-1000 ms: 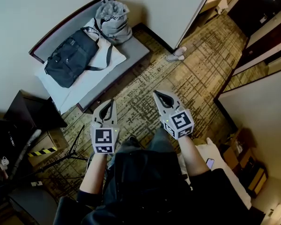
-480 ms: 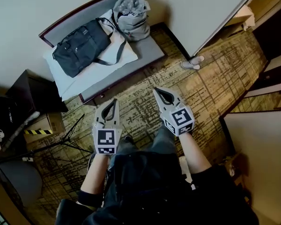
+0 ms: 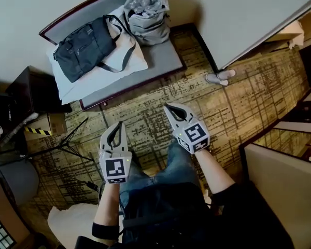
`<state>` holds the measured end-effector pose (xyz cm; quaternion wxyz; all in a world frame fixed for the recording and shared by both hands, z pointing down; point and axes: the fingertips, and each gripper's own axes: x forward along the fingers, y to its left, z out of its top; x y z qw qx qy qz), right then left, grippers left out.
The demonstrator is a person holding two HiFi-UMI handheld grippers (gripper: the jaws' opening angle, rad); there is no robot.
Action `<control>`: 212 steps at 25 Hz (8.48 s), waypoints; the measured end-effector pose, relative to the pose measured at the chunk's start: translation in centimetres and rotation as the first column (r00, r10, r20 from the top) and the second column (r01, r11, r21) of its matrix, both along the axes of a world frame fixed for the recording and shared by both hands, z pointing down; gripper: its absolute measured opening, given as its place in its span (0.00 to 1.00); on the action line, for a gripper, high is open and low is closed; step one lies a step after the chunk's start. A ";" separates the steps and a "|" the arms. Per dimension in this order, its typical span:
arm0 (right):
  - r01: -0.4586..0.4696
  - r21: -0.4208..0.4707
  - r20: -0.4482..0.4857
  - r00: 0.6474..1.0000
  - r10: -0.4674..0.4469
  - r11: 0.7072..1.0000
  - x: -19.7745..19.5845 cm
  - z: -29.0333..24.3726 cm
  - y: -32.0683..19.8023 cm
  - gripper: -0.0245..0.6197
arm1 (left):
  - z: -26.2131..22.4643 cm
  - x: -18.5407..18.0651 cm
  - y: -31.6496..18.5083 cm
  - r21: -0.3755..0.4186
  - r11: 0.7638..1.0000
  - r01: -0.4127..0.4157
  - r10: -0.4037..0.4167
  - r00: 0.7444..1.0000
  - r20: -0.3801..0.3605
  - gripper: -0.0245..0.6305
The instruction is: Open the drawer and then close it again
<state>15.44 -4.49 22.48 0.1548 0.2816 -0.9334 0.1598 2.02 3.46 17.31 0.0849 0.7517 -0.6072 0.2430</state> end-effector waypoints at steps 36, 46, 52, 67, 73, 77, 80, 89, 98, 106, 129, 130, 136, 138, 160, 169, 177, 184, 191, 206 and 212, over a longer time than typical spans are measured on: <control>-0.482 -0.562 0.123 0.754 0.645 0.672 4.7 56.9 -20.9 0.43 | 40.6 9.6 -17.9 -0.007 0.962 -0.271 0.271 0.958 0.091 0.04; -0.418 -0.716 0.245 0.600 0.761 0.560 3.5 61.9 -24.1 0.37 | 46.3 10.5 -20.9 -0.009 0.953 -0.301 0.301 0.949 0.096 0.04; -0.387 -0.747 0.297 0.533 0.792 0.541 3.2 62.7 -24.9 0.32 | 46.8 10.4 -21.8 0.011 0.952 -0.305 0.303 0.949 0.088 0.04; -0.387 -0.748 0.319 0.503 0.803 0.539 3.4 63.0 -25.4 0.16 | 48.9 10.2 -21.5 -0.036 0.945 -0.325 0.327 0.943 0.065 0.04; -0.413 -0.753 0.267 0.519 0.812 0.512 3.6 62.9 -25.3 0.16 | 49.0 10.9 -20.9 -0.051 0.941 -0.336 0.338 0.939 0.054 0.04; -0.424 -0.756 0.239 0.529 0.814 0.498 3.5 63.0 -25.3 0.16 | 48.8 11.0 -20.4 -0.054 0.939 -0.340 0.343 0.938 0.053 0.04; -0.426 -0.764 0.221 0.533 0.817 0.485 3.7 63.1 -25.0 0.16 | 48.4 11.2 -20.0 -0.057 0.937 -0.345 0.348 0.936 0.054 0.04; -0.426 -0.767 0.212 0.538 0.816 0.480 4.1 63.0 -24.1 0.16 | 47.9 11.1 -19.0 -0.068 0.936 -0.345 0.349 0.935 0.056 0.04; -0.425 -0.787 0.180 0.536 0.824 0.448 6.2 63.1 -19.7 0.16 | 46.2 12.4 -17.8 -0.065 0.931 -0.360 0.363 0.931 0.044 0.04; -0.460 -0.797 0.099 0.539 0.837 0.391 9.6 63.0 -13.4 0.16 | 44.1 14.5 -14.6 -0.092 0.907 -0.412 0.416 0.909 0.032 0.04; -0.545 -0.783 -0.102 0.590 0.801 0.301 16.2 61.9 0.1 0.11 | 38.2 18.4 -8.9 -0.106 0.864 -0.492 0.495 0.869 0.006 0.04; -0.546 -0.775 -0.111 0.612 0.783 0.318 16.3 60.9 0.5 0.12 | 37.4 18.2 -8.7 -0.108 0.866 -0.488 0.492 0.871 0.008 0.04; -0.544 -0.664 -0.125 0.758 0.641 0.513 16.4 48.4 2.0 0.04 | 29.6 16.1 -6.6 -0.099 0.870 -0.484 0.485 0.874 -0.010 0.04; -0.530 -0.596 -0.114 0.799 0.590 0.602 15.8 42.5 1.6 0.04 | 26.1 14.6 -5.9 -0.095 0.885 -0.457 0.457 0.889 -0.021 0.04; 0.006 0.150 -0.017 1.000 -0.004 0.989 -0.9 -3.5 2.1 0.04 | 2.7 -5.4 2.7 0.024 0.988 0.155 -0.149 0.976 -0.158 0.04; 0.032 0.185 0.037 0.999 -0.040 0.982 -5.6 -7.1 4.1 0.04 | -0.4 -11.0 7.3 0.065 0.965 0.256 -0.245 0.959 -0.142 0.04; 0.046 0.185 0.029 0.998 -0.052 0.982 -7.2 -6.8 4.6 0.04 | -0.3 -12.5 8.0 0.068 0.963 0.261 -0.249 0.956 -0.155 0.04; 0.051 0.162 -0.001 0.999 -0.052 0.985 -7.1 -5.9 4.5 0.04 | 0.5 -11.9 7.0 0.040 0.970 0.240 -0.232 0.962 -0.145 0.04; 0.064 0.141 -0.008 0.998 -0.064 0.988 -7.1 -4.8 4.6 0.04 | 3.2 -10.8 6.8 -0.033 0.976 0.215 -0.217 0.963 -0.163 0.04; 0.097 0.040 -0.075 0.993 -0.094 0.994 -10.2 9.2 3.6 0.04 | 26.5 -3.7 7.7 -0.379 0.922 0.078 -0.185 0.949 -0.255 0.04; 0.097 0.022 -0.053 0.994 -0.096 0.995 -12.9 17.6 2.8 0.04 | 38.5 -2.6 8.5 -0.472 0.874 0.114 -0.252 0.937 -0.241 0.04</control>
